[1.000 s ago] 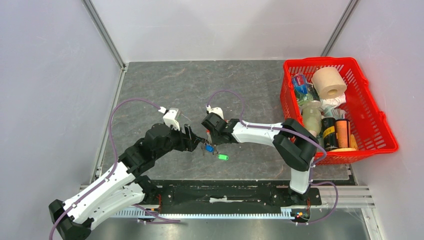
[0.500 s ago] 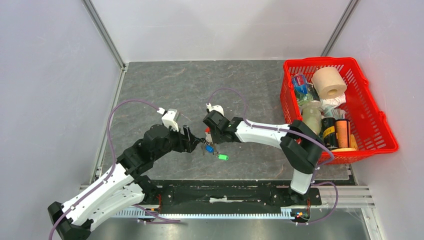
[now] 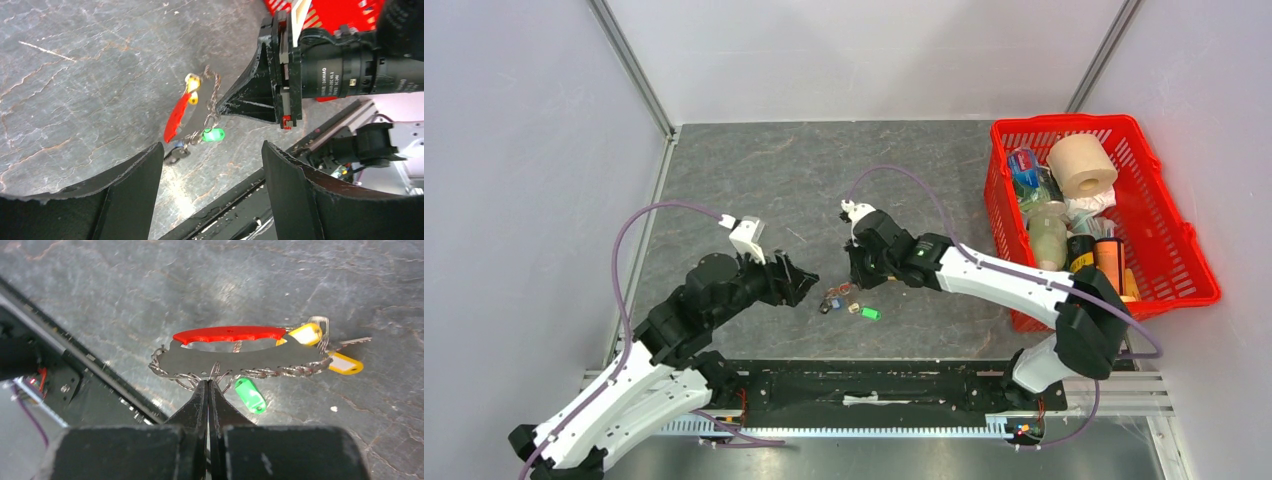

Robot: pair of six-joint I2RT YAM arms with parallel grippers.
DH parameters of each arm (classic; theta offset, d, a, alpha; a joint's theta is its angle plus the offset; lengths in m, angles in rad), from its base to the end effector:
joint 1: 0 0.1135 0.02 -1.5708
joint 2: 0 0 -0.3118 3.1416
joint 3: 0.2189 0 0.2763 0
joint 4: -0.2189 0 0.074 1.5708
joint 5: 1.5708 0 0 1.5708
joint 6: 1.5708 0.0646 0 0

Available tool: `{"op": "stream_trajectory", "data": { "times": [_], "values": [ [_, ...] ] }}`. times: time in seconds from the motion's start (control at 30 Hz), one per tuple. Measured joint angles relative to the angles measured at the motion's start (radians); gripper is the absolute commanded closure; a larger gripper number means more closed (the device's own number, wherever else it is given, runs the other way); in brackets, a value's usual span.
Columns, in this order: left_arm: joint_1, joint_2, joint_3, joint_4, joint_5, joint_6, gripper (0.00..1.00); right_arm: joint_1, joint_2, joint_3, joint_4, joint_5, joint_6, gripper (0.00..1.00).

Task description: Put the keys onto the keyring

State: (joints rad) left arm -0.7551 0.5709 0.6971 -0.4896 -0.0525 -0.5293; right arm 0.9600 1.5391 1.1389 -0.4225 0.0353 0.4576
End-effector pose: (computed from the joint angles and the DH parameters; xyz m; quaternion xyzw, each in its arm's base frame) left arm 0.1095 -0.0984 0.3262 0.0779 0.8194 -0.3226 0.4674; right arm 0.2176 0.3068 0.2738 -0.2251 0.9031 0.2253 0.2880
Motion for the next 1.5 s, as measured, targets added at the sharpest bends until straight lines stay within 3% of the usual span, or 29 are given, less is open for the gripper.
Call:
{"op": "stream_trajectory", "data": {
  "times": [0.57, 1.0, 1.5],
  "values": [
    [0.000, -0.175, 0.060, -0.011, 0.174, -0.073, 0.21, -0.011, -0.316, -0.045, -0.013, -0.383, -0.130, 1.00],
    [0.000, -0.193, 0.080, 0.044, 0.266, -0.111, 0.22, -0.011, -0.328, 0.013, -0.019, -0.711, -0.168, 1.00],
    [0.000, -0.193, 0.003, 0.286, 0.446, -0.164, 0.31, -0.011, -0.317, 0.050, 0.106, -0.897, -0.075, 1.00]
  ]
}}
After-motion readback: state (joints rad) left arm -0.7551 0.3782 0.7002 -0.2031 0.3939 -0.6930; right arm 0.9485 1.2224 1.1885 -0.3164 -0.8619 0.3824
